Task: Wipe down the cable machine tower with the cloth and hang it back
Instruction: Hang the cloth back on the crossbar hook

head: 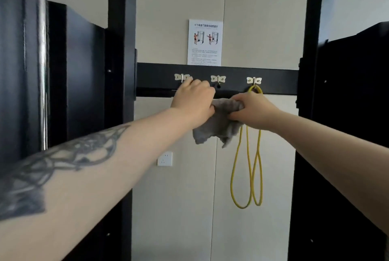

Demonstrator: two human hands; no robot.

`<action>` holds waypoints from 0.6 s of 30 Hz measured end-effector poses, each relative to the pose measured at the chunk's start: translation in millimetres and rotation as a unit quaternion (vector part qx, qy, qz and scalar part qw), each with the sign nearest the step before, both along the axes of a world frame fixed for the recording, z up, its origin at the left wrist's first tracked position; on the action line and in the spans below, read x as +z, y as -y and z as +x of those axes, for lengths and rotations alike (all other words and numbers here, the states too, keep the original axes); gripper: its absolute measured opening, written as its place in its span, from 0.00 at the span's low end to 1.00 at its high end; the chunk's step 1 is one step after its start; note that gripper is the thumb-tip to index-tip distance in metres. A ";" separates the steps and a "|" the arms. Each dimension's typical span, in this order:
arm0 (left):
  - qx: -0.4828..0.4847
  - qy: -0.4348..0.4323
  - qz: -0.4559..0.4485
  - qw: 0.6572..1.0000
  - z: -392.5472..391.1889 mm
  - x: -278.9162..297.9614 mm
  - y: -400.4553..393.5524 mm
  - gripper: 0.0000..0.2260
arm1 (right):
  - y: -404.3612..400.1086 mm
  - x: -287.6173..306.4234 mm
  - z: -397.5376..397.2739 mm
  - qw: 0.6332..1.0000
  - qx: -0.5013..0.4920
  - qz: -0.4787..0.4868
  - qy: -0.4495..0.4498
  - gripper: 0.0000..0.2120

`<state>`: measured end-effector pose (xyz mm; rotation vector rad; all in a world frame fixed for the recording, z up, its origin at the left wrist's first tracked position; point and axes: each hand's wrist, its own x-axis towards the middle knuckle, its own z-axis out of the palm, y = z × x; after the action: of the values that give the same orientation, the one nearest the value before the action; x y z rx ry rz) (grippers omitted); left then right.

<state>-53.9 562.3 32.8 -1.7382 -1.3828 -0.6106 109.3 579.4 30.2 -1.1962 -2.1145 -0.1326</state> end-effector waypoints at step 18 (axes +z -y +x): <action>0.127 0.151 -0.089 0.976 -142.9 113.8 -163.7 0.10 | -165.4 194.9 6.8 0.921 -0.328 0.208 -0.026 0.10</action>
<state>-196.8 726.0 146.6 -1.6144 -1.8881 -0.6425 116.1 744.8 225.1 -1.5580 -1.4528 -0.7986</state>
